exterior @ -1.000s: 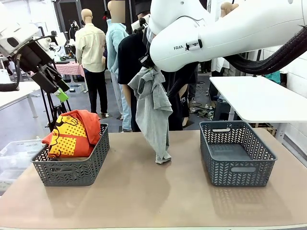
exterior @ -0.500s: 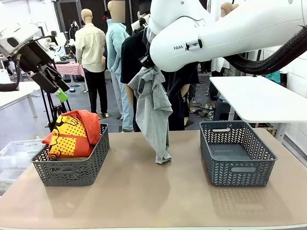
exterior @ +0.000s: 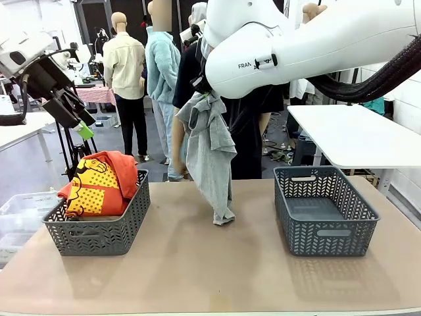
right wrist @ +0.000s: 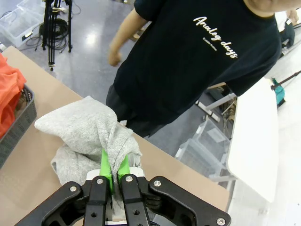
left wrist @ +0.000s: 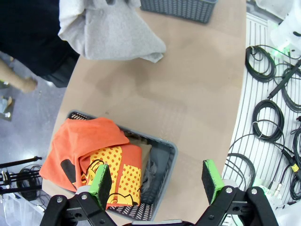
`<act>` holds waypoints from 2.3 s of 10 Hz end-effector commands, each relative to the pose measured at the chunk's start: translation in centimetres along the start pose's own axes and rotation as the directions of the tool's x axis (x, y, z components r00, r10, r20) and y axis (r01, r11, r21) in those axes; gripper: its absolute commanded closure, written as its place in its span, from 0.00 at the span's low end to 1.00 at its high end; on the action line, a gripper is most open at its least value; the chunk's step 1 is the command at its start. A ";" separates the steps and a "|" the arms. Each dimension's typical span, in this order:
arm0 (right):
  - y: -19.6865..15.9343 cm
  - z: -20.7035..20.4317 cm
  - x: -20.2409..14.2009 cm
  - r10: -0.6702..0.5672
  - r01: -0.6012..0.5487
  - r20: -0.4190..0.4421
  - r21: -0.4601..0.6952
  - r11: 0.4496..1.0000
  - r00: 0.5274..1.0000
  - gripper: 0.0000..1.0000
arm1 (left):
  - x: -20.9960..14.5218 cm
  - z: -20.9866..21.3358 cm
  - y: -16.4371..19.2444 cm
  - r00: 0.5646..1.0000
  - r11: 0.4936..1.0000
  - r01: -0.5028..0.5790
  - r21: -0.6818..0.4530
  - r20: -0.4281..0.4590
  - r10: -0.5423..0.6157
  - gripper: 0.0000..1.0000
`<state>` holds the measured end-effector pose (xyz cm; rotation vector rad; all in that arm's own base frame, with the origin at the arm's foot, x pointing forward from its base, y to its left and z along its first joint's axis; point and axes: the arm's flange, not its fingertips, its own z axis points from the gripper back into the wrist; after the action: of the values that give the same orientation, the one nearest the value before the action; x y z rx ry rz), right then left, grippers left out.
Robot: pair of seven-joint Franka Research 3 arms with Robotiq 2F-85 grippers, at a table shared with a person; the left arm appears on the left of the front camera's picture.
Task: Sort the tops and bottoms.
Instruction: Sort the clothes according to human instructions.
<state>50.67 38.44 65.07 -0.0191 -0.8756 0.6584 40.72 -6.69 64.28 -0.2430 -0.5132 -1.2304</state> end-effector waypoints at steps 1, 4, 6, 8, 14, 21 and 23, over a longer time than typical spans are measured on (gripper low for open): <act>-0.1 0.0 0.3 -0.001 0.001 -0.002 -0.002 1.000 1.000 1.00 | -0.1 0.2 -0.1 1.000 1.000 0.002 -0.005 -0.006 -0.002 0.00; -0.1 0.0 0.3 -0.001 0.001 -0.002 -0.002 1.000 1.000 1.00 | -0.1 0.2 -0.1 1.000 1.000 0.002 -0.005 -0.006 -0.002 0.00; -0.1 0.0 0.3 -0.001 0.001 -0.002 -0.002 1.000 1.000 1.00 | -0.1 0.2 -0.1 1.000 1.000 0.002 -0.005 -0.006 -0.002 0.00; -0.1 0.0 0.3 -0.001 0.001 -0.002 -0.002 1.000 1.000 1.00 | -0.1 0.2 -0.1 1.000 1.000 0.002 -0.005 -0.006 -0.002 0.00; -0.1 0.0 0.3 -0.001 0.001 -0.002 -0.002 1.000 1.000 1.00 | -0.1 0.2 -0.1 1.000 1.000 0.002 -0.005 -0.006 -0.002 0.00; -0.1 0.0 0.3 -0.001 0.001 -0.002 -0.002 1.000 1.000 1.00 | -4.5 7.5 3.3 0.999 0.999 -0.030 0.025 -0.016 0.031 0.00; -0.1 0.0 0.3 -0.001 0.001 -0.002 -0.002 1.000 1.000 1.00 | -5.6 9.5 3.6 0.999 0.997 -0.049 0.063 0.027 0.047 0.00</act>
<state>50.68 38.46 65.09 -0.0186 -0.8759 0.6584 40.25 2.93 69.75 -0.2183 -0.5494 -1.1411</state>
